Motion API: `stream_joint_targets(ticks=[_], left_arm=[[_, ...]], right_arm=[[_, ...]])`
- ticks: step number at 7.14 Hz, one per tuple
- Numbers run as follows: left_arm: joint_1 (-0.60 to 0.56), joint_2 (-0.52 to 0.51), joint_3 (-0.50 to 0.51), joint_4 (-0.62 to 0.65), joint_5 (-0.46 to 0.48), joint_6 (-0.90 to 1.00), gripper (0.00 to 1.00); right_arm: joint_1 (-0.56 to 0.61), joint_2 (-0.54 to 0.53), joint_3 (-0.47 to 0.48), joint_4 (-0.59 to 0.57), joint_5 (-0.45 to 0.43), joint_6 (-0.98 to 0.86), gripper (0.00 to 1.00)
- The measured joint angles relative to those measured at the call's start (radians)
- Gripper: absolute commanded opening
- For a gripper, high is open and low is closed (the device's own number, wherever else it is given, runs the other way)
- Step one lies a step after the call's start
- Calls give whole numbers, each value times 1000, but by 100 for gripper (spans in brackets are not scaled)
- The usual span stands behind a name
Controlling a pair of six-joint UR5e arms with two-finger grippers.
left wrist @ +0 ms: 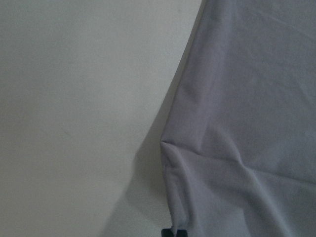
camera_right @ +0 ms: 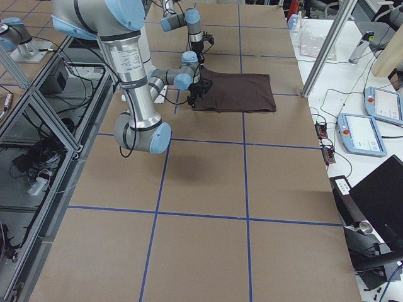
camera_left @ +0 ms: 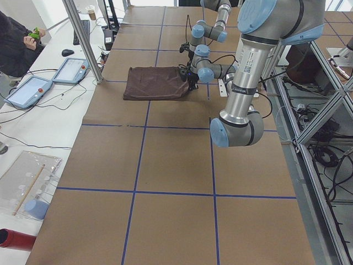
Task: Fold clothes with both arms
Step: 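Grasp the shirt edge nearest the robot with both grippers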
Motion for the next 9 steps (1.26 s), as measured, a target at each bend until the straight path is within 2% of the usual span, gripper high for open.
stream_joint_targets(ticks=[6, 7, 9], left_arm=[[0, 0, 0, 0, 0, 0, 0], [0, 0, 0, 0, 0, 0, 0], [0, 0, 0, 0, 0, 0, 0]], right_arm=[[0, -19, -12, 13, 1, 1, 100], [0, -21, -12, 12, 2, 0, 98], [-2, -21, -13, 13, 2, 2, 36]])
